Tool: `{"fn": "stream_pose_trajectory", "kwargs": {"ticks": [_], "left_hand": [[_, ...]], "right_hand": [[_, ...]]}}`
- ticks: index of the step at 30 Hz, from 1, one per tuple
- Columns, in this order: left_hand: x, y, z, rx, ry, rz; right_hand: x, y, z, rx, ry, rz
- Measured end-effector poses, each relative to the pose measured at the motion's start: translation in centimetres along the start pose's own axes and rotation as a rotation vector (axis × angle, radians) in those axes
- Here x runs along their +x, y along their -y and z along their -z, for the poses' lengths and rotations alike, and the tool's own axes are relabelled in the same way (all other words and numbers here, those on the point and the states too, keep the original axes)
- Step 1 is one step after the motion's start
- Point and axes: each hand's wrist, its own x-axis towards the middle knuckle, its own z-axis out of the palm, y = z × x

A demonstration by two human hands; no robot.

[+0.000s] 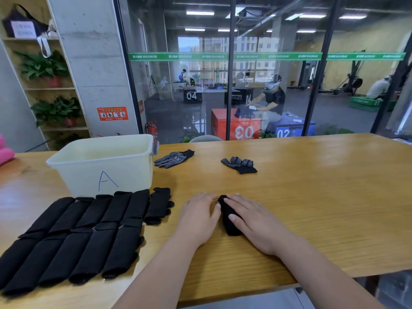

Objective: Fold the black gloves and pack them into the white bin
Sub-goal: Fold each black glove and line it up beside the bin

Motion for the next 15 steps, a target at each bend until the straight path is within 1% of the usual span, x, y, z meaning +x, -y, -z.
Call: {"fn": "stream_pose_trajectory", "kwargs": {"ticks": [5, 12, 15], "left_hand": [[-0.6, -0.8, 1.1, 0.096, -0.027, -0.069], [-3.3, 0.1, 4.5, 0.325, 0.076, -0.176], [-5.5, 1.1, 6.2, 0.369, 0.106, -0.182]], "right_hand": [[-0.9, -0.2, 0.5, 0.189, -0.147, -0.043], [-1.5, 0.8, 0.9, 0.049, -0.075, -0.02], [-1.8, 1.6, 1.3, 0.03, -0.069, 0.009]]}}
